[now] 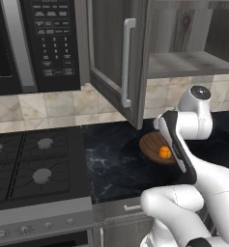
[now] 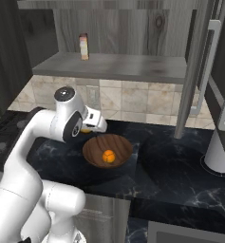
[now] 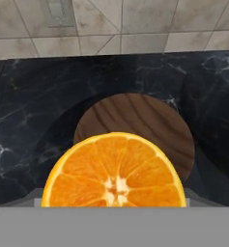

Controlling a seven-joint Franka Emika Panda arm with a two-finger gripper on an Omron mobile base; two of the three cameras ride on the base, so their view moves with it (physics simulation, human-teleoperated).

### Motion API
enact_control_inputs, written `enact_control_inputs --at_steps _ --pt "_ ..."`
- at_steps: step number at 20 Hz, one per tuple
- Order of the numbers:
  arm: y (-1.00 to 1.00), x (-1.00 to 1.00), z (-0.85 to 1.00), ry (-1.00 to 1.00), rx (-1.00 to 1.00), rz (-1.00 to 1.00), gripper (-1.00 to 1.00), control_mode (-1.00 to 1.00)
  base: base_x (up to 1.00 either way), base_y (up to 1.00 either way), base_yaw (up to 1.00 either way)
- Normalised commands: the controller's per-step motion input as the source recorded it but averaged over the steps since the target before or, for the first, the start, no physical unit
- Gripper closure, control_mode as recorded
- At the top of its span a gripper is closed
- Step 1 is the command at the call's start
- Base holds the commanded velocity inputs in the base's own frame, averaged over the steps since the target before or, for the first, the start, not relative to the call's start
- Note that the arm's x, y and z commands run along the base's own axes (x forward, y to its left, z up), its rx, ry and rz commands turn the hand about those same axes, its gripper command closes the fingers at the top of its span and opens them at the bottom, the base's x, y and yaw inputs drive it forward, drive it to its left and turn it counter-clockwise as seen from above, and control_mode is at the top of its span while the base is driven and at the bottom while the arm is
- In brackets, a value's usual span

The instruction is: Open the cabinet. Pick the orange and orange from the cabinet and place them into the bowl. Then close the cabinet.

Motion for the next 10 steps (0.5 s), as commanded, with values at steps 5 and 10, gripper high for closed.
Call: enact_control_inputs --at_steps 5,10 --pt "-0.17 0.21 -0.27 0.00 0.00 0.01 1.00 -1.00 0.00 0.00 0.00" --pt "-0.21 0.20 -0.32 0.00 0.00 0.01 1.00 -1.00 0.00 0.00 0.00"
